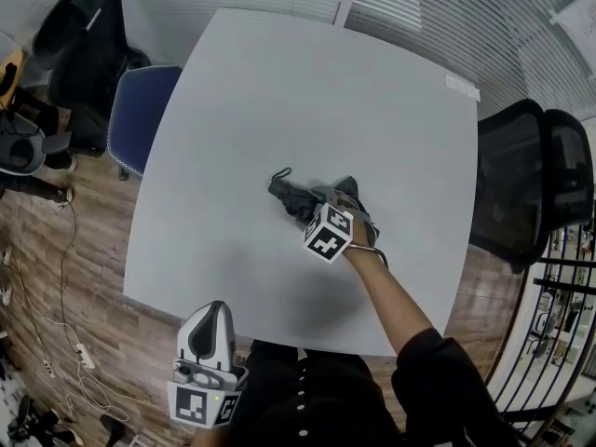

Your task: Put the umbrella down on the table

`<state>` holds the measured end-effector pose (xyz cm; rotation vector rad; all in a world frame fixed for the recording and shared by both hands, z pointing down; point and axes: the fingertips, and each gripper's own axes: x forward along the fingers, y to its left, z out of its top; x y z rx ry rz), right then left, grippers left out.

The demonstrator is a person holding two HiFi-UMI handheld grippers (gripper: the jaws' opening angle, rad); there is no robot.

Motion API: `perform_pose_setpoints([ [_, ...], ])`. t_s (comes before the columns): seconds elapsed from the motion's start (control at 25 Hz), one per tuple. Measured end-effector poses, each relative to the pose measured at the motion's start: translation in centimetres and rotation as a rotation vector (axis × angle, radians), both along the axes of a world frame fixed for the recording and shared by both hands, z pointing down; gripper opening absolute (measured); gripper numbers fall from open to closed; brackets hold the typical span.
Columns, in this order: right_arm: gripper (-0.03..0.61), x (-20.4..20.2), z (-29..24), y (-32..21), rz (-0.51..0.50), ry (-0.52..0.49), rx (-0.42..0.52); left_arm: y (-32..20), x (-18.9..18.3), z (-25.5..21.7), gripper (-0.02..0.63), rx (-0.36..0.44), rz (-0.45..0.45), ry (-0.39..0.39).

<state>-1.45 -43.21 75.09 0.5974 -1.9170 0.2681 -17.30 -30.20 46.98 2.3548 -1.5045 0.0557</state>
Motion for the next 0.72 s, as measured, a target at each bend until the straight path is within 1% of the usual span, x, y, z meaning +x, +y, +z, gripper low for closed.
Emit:
perform_pose_setpoints([
  [0.16,0.327,0.7,-2.3,0.0,0.038,-0.03,0.057,-0.1,0.1,-0.8,0.015,0.022,0.013,0.006],
  [0.28,0.327,1.3,-4.7,0.5,0.066,-0.104,0.104,-0.2,0.5,-1.3,0.015,0.04,0.023,0.005],
  [0.36,0.314,1.9,-6.7,0.9,0.079,-0.152,0.157,-0.3,1.0,-1.8,0.015,0.056,0.032,0.005],
  [0.4,0.28,2.3,-7.9,1.0,0.087,-0.172,0.195,-0.3,1.3,-2.1,0.015,0.066,0.036,0.006],
  [0.48,0.159,3.1,-10.3,1.4,0.111,-0.22,0.272,-0.5,1.8,-2.8,0.015,0.085,0.046,0.008],
  [0.52,0.127,3.5,-11.4,1.6,0.129,-0.246,0.299,-0.5,2.0,-3.1,0.015,0.093,0.051,0.009],
  [0.64,0.063,4.6,-14.4,2.6,0.182,-0.325,0.346,-0.6,2.8,-4.1,0.015,0.121,0.068,0.01],
  [0.72,0.049,5.2,-16.5,3.5,0.203,-0.381,0.364,-0.7,3.4,-4.9,0.015,0.141,0.082,0.012],
])
